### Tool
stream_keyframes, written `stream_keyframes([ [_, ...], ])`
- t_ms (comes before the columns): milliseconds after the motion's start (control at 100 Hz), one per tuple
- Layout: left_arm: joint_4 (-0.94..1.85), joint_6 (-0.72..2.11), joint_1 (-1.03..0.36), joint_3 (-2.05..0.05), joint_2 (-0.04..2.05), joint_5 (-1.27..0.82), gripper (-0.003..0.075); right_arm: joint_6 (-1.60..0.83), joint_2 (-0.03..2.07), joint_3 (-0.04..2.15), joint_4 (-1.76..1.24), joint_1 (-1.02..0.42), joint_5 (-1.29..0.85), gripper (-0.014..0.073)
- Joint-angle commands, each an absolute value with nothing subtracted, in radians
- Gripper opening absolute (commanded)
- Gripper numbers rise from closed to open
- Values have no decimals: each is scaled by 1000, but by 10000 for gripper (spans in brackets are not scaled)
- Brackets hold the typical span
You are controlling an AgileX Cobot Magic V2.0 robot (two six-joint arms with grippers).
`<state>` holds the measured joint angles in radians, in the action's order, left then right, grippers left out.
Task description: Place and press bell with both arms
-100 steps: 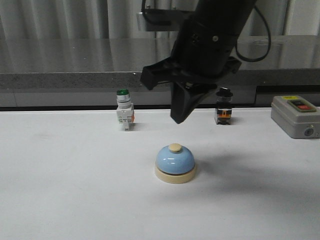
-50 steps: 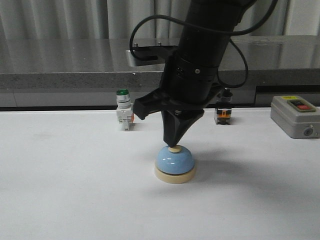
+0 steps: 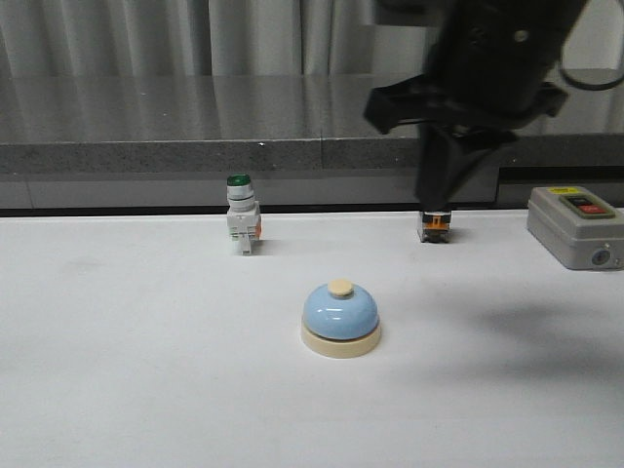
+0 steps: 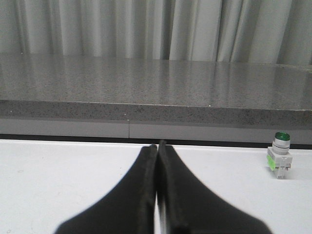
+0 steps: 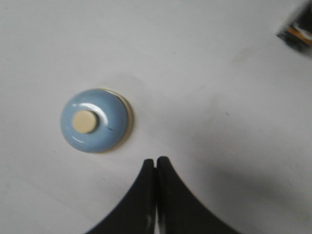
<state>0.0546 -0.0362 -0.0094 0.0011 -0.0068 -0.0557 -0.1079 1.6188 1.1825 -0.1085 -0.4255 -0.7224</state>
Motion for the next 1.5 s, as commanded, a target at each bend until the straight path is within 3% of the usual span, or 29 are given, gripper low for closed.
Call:
stream_keyframes([
  [0,57,-46,-7,42,-35,21,-20,-86,1499,1136,-100,-364,-674,-60],
  [540,57,-46,-7,42,-35,21,-20,23,1021,753,-11,27,-634,-60],
  [1190,57,-46,-7,42,-35,21,-20,22,299,435,0,40,-541,-60],
  [1490,57,-46,-7,42,-35,21,-20,22,-17,247,9,40,-293,-60],
])
